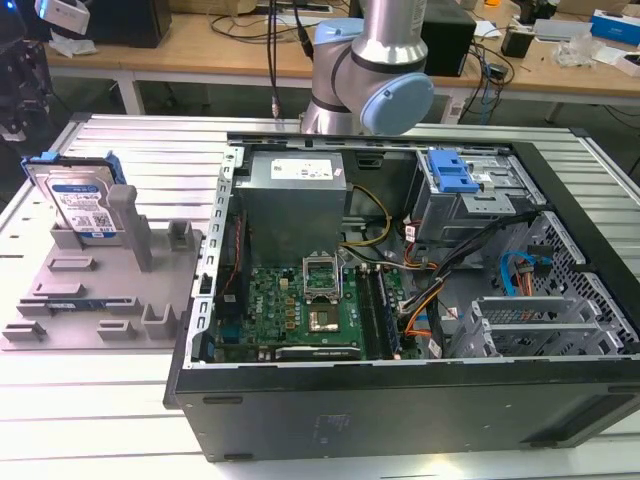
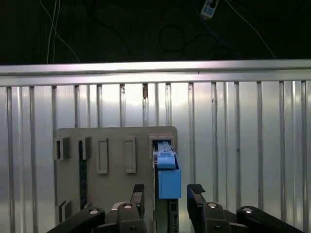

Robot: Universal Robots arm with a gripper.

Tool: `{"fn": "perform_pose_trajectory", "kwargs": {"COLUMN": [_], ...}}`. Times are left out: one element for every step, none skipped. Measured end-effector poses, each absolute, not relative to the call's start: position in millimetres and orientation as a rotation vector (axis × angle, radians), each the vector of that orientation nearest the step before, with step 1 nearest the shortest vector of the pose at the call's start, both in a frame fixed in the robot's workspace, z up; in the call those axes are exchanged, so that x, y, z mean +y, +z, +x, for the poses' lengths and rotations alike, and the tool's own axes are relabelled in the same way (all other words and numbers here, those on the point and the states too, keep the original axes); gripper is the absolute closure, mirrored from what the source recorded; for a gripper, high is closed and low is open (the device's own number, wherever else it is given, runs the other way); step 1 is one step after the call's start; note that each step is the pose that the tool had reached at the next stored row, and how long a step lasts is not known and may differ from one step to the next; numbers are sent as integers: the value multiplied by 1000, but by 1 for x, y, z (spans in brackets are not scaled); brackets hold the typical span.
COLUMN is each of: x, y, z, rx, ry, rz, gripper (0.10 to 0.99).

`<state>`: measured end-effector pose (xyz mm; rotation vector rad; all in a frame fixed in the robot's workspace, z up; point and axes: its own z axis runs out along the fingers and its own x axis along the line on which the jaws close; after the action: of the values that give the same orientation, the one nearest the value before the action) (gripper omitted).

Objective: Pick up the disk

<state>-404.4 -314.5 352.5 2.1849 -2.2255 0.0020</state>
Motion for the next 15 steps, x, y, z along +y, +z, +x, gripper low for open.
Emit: {"fn": "perform_pose_trajectory", "kwargs": {"x": [-314, -314, -314, -315, -315, -315, -315, -315, -315, -315, -315, -315, -315, -315, -315], "y": [352, 351, 350, 349, 348, 347, 347, 345, 344, 342, 340, 339, 338, 336, 335], "z": [-404, -404, -405, -405, -405, -405, -405, -405, -405, -405, -405, -405, -405, -405, -405], "rx": [-2226, -2226, -2226, -2226, -2225, -2226, -2226, -2226, -2226, -2225, -2225, -2225, -2225, -2225, -2225], "ry": [2, 2, 2, 2, 2, 2, 2, 2, 2, 2, 2, 2, 2, 2, 2], "rz": [2185, 2185, 2185, 2185, 2185, 2185, 2185, 2185, 2185, 2185, 2185, 2185, 2185, 2185, 2185], "gripper": [604, 604, 604, 604, 604, 604, 604, 604, 604, 604, 604, 604, 604, 604, 604]}}
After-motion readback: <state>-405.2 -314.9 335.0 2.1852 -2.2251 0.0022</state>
